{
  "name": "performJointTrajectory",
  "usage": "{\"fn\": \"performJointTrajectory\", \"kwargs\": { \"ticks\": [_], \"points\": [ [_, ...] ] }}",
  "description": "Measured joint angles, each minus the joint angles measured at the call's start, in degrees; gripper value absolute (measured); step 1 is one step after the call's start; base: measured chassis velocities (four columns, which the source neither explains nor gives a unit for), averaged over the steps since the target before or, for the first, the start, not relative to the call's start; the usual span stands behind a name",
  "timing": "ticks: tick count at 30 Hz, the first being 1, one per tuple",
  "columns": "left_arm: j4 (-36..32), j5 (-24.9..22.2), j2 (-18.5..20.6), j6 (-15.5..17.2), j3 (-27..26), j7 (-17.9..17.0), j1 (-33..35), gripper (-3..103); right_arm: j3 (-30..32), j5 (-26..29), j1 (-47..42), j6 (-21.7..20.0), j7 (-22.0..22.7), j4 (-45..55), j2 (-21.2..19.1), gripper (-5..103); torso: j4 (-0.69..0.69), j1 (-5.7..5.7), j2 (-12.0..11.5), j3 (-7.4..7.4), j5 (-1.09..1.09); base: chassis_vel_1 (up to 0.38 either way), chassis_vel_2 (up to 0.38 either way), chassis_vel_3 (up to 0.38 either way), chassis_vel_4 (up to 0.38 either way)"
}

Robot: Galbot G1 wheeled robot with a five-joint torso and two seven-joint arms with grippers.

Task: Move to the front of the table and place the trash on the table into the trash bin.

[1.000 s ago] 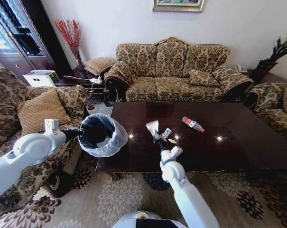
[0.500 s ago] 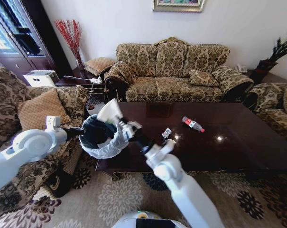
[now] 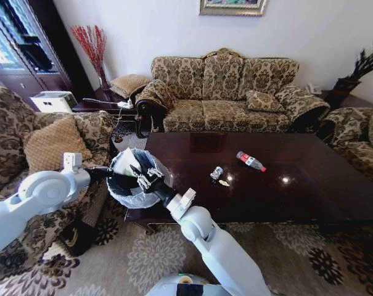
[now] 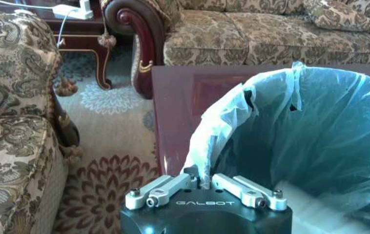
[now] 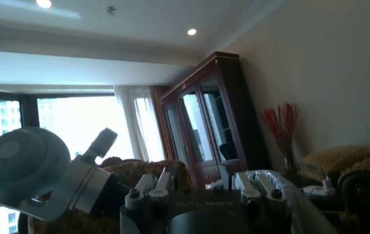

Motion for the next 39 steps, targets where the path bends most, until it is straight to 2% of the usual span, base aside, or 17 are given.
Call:
{"fn": "performJointTrajectory", "kwargs": {
  "ticks": [2,4,6,7,11,12,15,16,18,22,24,27,28,30,32,35,39],
  "points": [
    [-0.19,0.01,-0.18,-0.01,-0.01,-0.1,0.03,0,0.16,0.22,-0.52,0.07,0.13,0.44,-0.23,50,0.01,0.0,0.0,0.0,0.0,0.0,0.0,0.0,0.0],
    [-0.21,0.01,-0.2,-0.01,-0.02,-0.11,0.03,0,0.23,0.31,-0.64,0.2,0.14,0.56,-0.27,50,0.01,0.0,0.0,0.0,0.0,0.0,0.0,0.0,0.0],
    [-0.15,0.07,-0.48,-0.07,-0.1,-0.19,-0.02,0,1.46,1.68,-1.66,0.91,2.07,2.26,-0.16,61,0.01,0.0,0.0,0.0,0.01,0.0,0.0,0.0,0.0],
    [-0.15,0.07,-0.48,-0.07,-0.1,-0.19,-0.02,0,1.46,1.68,-1.66,0.91,2.07,2.26,-0.16,61,0.01,0.0,0.0,0.0,0.01,0.0,0.0,0.0,0.0],
    [-0.38,1.0,-2.52,-0.28,-0.63,-0.46,-0.02,0,9.05,6.75,-5.58,-0.77,11.32,5.65,-1.84,83,0.02,0.0,0.0,0.0,0.0,0.0,0.0,0.0,0.0],
    [-0.38,1.0,-2.52,-0.28,-0.63,-0.46,-0.02,0,9.05,6.75,-5.58,-0.77,11.32,5.65,-1.84,83,0.02,0.0,0.0,0.0,0.0,0.0,0.0,0.0,0.0],
    [-0.66,1.96,-3.61,-0.36,-0.56,-0.28,0.13,0,15.87,9.58,-7.51,-3.82,18.68,3.12,-3.97,97,-0.01,-0.01,0.01,0.0,-0.02,0.0,0.0,0.0,0.0],
    [-0.66,1.96,-3.61,-0.36,-0.56,-0.28,0.13,0,15.87,9.58,-7.51,-3.82,18.68,3.12,-3.97,97,-0.01,-0.01,0.01,0.0,-0.02,0.0,0.0,0.0,0.0],
    [-0.73,2.57,-3.95,-0.74,-0.13,-0.04,0.15,0,19.41,13.12,-7.32,-5.16,25.57,-1.27,-3.9,99,-0.01,0.0,0.01,0.0,0.0,0.0,0.0,0.0,0.0],
    [-0.77,2.83,-3.98,-1.02,0.1,0.14,0.12,0,21.23,15.88,-6.08,-5.62,30.14,-7.58,-2.62,100,0.01,0.0,0.01,0.0,-0.01,-0.011,-0.004,0.013,0.01],
    [-0.8,2.85,-3.98,-1.02,0.1,0.23,0.12,0,21.41,14.85,-5.8,-5.33,30.53,-9.88,-2.25,100,0.03,0.0,0.01,0.0,0.0,-0.056,-0.029,0.052,0.059],
    [-0.8,3.06,-4.29,-1.03,0.1,0.43,0.26,0,22.03,7.0,-5.8,-3.28,29.0,-15.5,-2.13,100,0.03,0.0,0.01,0.0,-0.01,-0.089,-0.083,0.129,0.075],
    [-0.8,3.06,-4.29,-1.03,0.1,0.43,0.26,0,22.03,7.0,-5.8,-3.28,29.0,-15.5,-2.13,100,0.03,0.0,0.01,0.0,-0.01,-0.107,-0.096,0.145,0.073],
    [-0.79,3.46,-4.65,-1.03,0.1,0.82,0.48,0,23.2,-0.1,-6.32,-0.85,25.44,-19.65,-2.71,100,0.02,0.0,0.01,0.0,0.02,-0.098,-0.088,0.121,0.092],
    [-0.74,3.63,-4.78,-1.03,0.1,0.97,0.52,0,23.69,-1.75,-6.55,-0.78,23.61,-21.01,-3.28,100,-0.01,0.0,0.0,0.01,0.05,-0.09,-0.091,0.062,0.087],
    [-0.65,3.85,-4.93,-1.13,0.19,1.15,0.5,0,26.01,-7.53,-6.67,0.25,18.03,-25.25,-4.3,100,-0.04,0.01,0.0,0.0,0.0,-0.055,-0.047,0.027,0.015],
    [-0.57,3.9,-4.93,-1.15,0.2,1.15,0.48,0,26.68,-8.02,-6.57,-0.4,15.49,-26.41,-5.16,100,-0.02,0.01,0.0,0.01,0.0,0.0,0.0,0.0,0.0]
  ]
}}
